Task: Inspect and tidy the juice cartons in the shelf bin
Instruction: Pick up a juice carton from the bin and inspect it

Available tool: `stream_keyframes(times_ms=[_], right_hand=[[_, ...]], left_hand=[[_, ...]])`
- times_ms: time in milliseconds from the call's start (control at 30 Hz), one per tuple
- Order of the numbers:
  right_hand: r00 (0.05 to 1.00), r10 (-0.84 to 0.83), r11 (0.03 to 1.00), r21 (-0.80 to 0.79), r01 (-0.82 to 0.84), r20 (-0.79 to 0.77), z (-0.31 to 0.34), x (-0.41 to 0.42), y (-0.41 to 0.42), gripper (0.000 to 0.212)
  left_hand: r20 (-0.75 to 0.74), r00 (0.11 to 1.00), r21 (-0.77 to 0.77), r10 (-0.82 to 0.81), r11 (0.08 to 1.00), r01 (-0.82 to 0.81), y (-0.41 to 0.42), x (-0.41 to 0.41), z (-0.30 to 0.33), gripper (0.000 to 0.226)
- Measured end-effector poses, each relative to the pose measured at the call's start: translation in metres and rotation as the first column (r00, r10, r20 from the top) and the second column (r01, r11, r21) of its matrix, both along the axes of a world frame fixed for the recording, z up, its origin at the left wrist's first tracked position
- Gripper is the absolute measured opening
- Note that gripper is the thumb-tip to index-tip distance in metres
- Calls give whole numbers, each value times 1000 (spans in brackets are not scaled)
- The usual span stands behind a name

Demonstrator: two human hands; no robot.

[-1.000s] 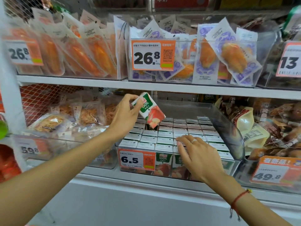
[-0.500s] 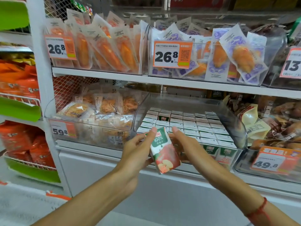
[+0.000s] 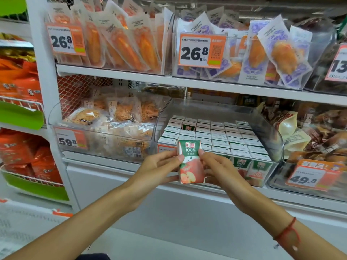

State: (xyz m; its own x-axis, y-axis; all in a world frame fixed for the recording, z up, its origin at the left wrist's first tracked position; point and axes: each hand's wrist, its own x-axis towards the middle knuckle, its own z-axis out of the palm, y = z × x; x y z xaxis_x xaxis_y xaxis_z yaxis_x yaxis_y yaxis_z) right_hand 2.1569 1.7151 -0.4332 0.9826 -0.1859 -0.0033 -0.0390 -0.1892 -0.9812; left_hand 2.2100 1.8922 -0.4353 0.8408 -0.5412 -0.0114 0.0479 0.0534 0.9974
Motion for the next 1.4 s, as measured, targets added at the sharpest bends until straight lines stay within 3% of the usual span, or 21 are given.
stream_keyframes(times_ms=[233, 900, 1100, 1200, 1300, 1400], right_hand=[[992, 52, 997, 68, -45, -111, 0, 6, -5, 39], [994, 51, 996, -70, -58, -101, 0, 5, -7, 27], [980, 173, 979, -94, -182, -96, 0, 0, -5, 46], [995, 101, 985, -137, -101, -11, 0, 0, 0, 54], [996, 1, 962, -270, 22, 84, -2, -1, 5, 53], [985, -44, 925, -366, 104, 170, -4, -3, 9, 51]], left_hand=[[32, 999, 2, 4, 1000, -4, 3, 2, -5, 34], [-43, 999, -22, 33, 999, -34, -1, 4, -7, 19], [-28, 998, -70, 51, 996, -53, -1, 3, -9, 20], [-16, 994, -103, 106, 989, -107, -2, 2, -9, 18], [66, 961, -80, 268, 962, -262, -2, 3, -11, 16], [74, 956, -69, 284, 958, -279, -2, 3, -12, 10]])
